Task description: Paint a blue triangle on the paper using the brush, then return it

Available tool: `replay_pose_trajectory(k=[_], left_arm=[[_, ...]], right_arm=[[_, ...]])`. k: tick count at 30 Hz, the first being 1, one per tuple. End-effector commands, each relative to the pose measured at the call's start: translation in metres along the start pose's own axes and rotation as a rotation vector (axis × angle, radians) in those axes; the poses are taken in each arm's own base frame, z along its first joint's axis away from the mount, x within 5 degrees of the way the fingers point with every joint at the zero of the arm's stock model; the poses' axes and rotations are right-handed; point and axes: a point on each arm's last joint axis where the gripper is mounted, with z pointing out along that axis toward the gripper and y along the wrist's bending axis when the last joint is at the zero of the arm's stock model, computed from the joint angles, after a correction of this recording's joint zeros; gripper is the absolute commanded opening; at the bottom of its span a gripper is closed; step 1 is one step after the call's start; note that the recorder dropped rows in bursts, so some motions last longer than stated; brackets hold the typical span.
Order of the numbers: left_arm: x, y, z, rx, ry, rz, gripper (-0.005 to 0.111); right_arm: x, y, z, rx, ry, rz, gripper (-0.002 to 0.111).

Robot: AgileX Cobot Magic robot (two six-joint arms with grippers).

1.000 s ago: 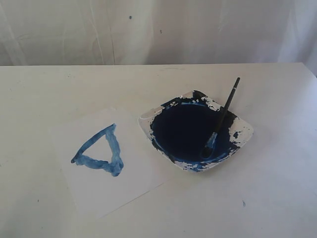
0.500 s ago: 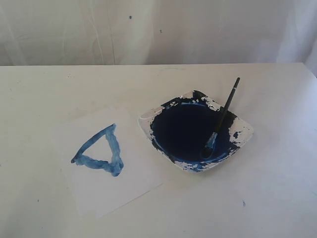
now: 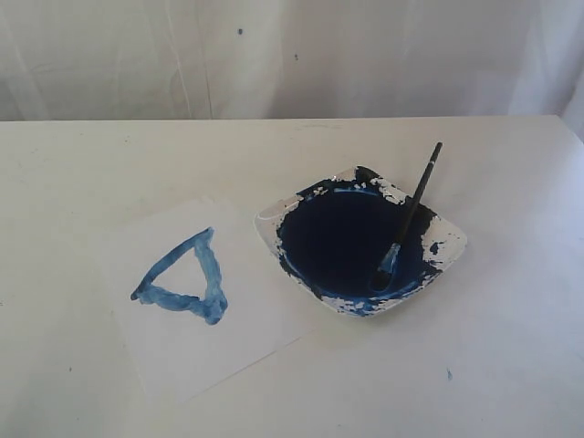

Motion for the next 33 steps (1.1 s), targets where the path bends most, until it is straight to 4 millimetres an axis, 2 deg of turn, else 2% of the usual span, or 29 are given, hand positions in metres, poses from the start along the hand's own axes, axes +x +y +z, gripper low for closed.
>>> replay_pose_trajectory(k=[1, 8, 33], left_arm=[[0.001, -0.0005, 0.0004, 0.008, -0.004, -0.008, 0.0], [0.001, -0.0005, 0.0004, 0.008, -0.004, -0.008, 0.0], [0.0011, -0.0012, 0.0004, 0.022, -0.002, -0.004, 0.0]], right_arm=[[0.0013, -0.0042, -0.0002, 0.077, -0.003, 0.013, 0.005], [0.0014, -0.0088, -0.0008, 0.16, -0.004, 0.036, 0.005], [0.0014, -0.0088, -0.0008, 0.16, -0.004, 0.036, 0.005]])
